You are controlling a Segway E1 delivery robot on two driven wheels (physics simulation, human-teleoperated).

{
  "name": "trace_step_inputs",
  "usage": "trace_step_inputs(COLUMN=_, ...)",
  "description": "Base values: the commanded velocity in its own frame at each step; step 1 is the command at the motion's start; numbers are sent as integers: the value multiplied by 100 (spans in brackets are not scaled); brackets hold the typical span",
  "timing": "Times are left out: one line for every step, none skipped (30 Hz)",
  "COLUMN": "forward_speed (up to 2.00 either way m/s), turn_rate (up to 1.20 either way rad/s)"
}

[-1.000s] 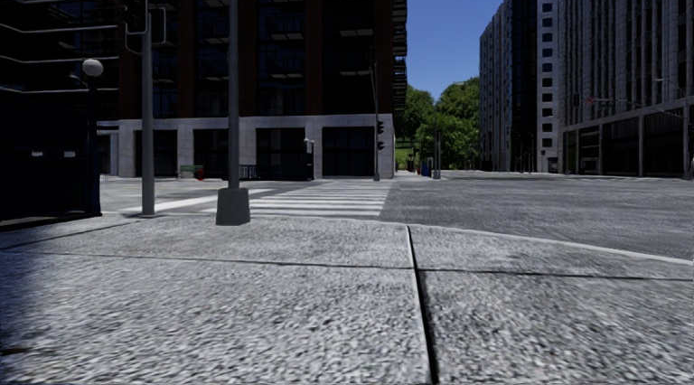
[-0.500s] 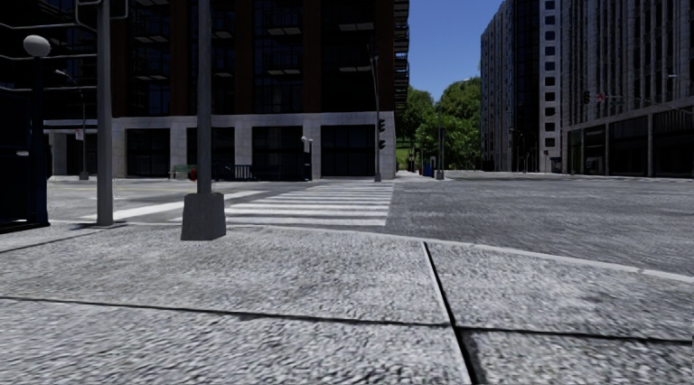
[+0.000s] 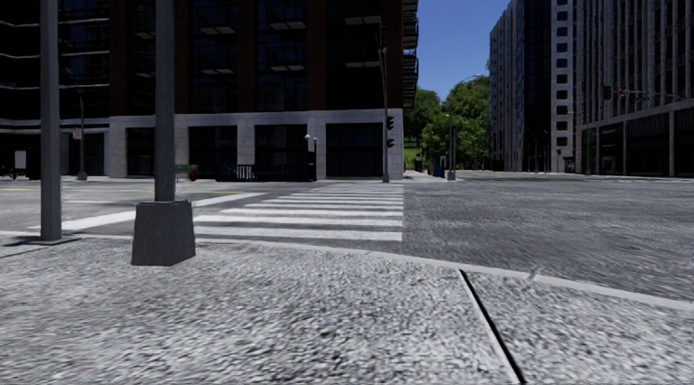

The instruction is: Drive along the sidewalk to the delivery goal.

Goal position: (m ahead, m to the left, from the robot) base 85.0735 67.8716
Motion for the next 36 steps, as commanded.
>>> trace_step_inputs(forward_speed=200, turn_rate=0)
trace_step_inputs(forward_speed=200, turn_rate=0)
trace_step_inputs(forward_speed=200, turn_rate=0)
trace_step_inputs(forward_speed=200, turn_rate=0)
trace_step_inputs(forward_speed=200, turn_rate=0)
trace_step_inputs(forward_speed=200, turn_rate=0)
trace_step_inputs(forward_speed=200, turn_rate=0)
trace_step_inputs(forward_speed=200, turn_rate=0)
trace_step_inputs(forward_speed=200, turn_rate=0)
trace_step_inputs(forward_speed=200, turn_rate=0)
trace_step_inputs(forward_speed=200, turn_rate=0)
trace_step_inputs(forward_speed=200, turn_rate=0)
trace_step_inputs(forward_speed=200, turn_rate=0)
trace_step_inputs(forward_speed=200, turn_rate=0)
trace_step_inputs(forward_speed=200, turn_rate=0)
trace_step_inputs(forward_speed=200, turn_rate=0)
trace_step_inputs(forward_speed=200, turn_rate=0)
trace_step_inputs(forward_speed=200, turn_rate=0)
trace_step_inputs(forward_speed=200, turn_rate=0)
trace_step_inputs(forward_speed=200, turn_rate=0)
trace_step_inputs(forward_speed=200, turn_rate=0)
trace_step_inputs(forward_speed=200, turn_rate=0)
trace_step_inputs(forward_speed=200, turn_rate=0)
trace_step_inputs(forward_speed=200, turn_rate=0)
trace_step_inputs(forward_speed=200, turn_rate=0)
trace_step_inputs(forward_speed=200, turn_rate=0)
trace_step_inputs(forward_speed=200, turn_rate=0)
trace_step_inputs(forward_speed=200, turn_rate=0)
trace_step_inputs(forward_speed=200, turn_rate=0)
trace_step_inputs(forward_speed=200, turn_rate=0)
trace_step_inputs(forward_speed=200, turn_rate=0)
trace_step_inputs(forward_speed=200, turn_rate=0)
trace_step_inputs(forward_speed=200, turn_rate=0)
trace_step_inputs(forward_speed=200, turn_rate=0)
trace_step_inputs(forward_speed=200, turn_rate=0)
trace_step_inputs(forward_speed=200, turn_rate=0)
